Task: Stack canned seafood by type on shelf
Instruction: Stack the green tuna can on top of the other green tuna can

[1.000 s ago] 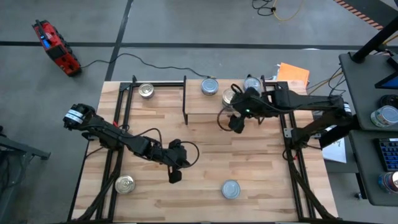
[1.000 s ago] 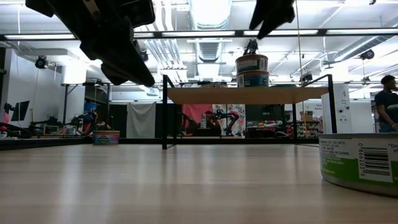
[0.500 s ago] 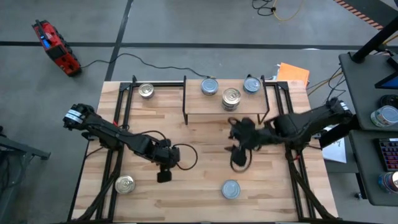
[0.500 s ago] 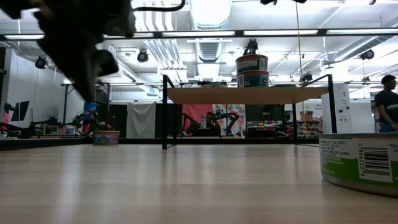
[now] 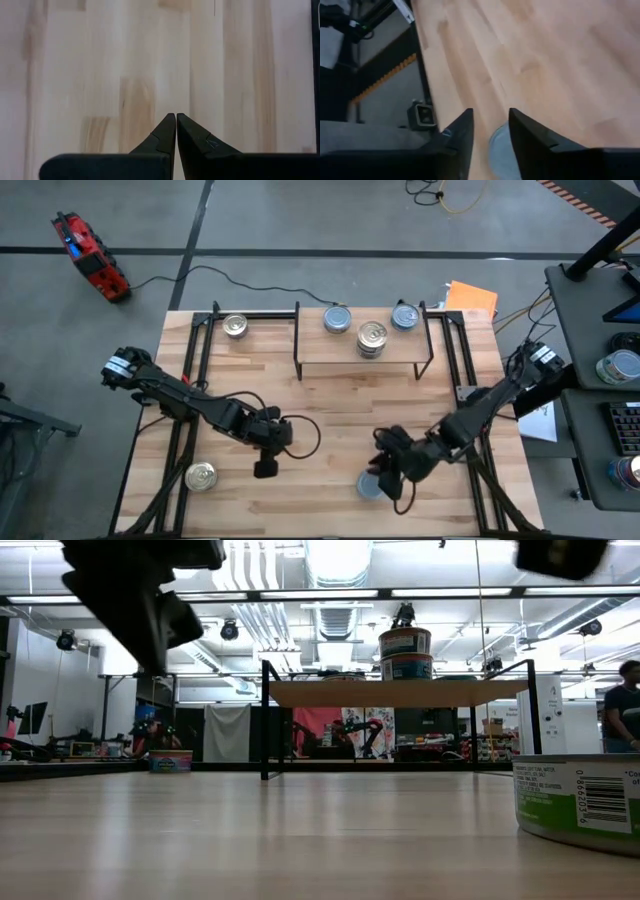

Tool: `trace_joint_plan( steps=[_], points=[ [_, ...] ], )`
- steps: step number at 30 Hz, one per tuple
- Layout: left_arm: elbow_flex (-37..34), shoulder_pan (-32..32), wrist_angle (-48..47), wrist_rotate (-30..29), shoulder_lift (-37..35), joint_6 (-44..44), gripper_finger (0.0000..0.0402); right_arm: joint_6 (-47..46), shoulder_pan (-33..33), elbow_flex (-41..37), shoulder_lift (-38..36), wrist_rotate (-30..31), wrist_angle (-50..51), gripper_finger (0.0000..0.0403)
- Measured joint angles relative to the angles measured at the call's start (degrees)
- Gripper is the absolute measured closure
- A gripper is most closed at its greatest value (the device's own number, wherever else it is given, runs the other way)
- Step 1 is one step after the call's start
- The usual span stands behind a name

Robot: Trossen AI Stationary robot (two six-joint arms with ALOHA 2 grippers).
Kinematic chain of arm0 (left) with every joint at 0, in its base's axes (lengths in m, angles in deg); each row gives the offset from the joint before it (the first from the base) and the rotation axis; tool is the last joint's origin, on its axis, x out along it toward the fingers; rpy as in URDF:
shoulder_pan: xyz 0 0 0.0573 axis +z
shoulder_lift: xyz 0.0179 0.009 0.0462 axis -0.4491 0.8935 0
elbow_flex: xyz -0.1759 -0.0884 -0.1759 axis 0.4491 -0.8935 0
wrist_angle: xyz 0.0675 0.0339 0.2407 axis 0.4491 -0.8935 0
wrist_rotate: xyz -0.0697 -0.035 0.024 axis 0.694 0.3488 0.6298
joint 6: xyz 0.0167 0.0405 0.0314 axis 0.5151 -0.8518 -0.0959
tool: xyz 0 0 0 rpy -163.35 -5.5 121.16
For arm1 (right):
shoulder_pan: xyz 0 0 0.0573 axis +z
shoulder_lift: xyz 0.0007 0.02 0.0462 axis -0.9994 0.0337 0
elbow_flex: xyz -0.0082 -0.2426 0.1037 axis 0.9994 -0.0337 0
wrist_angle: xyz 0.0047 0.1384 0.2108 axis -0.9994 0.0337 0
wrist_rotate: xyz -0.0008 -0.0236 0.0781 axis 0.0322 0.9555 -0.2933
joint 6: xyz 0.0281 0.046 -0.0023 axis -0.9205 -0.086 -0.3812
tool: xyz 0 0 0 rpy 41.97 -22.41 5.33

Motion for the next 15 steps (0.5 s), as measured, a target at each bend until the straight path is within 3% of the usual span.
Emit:
trace_joint_plan(
  steps=[5, 9, 15],
  points=[
    [-0.22, 0.0, 3.34, -1.8, 0.0, 0.1, 0.0401, -6.18, 1.59, -8.75, 0.18, -0.22, -9.39, 0.0347],
    [-0.74, 0.0, 6.12, -1.88, 0.0, 0.19, 0.0401, -7.01, 1.62, -12.66, 1.63, -3.75, -11.21, 0.0386],
    [-0.81, 0.0, 8.17, -1.88, 0.96, 0.23, 0.0401, -6.54, 1.61, -14.29, 5.62, -7.82, -11.87, 0.039]
  ],
)
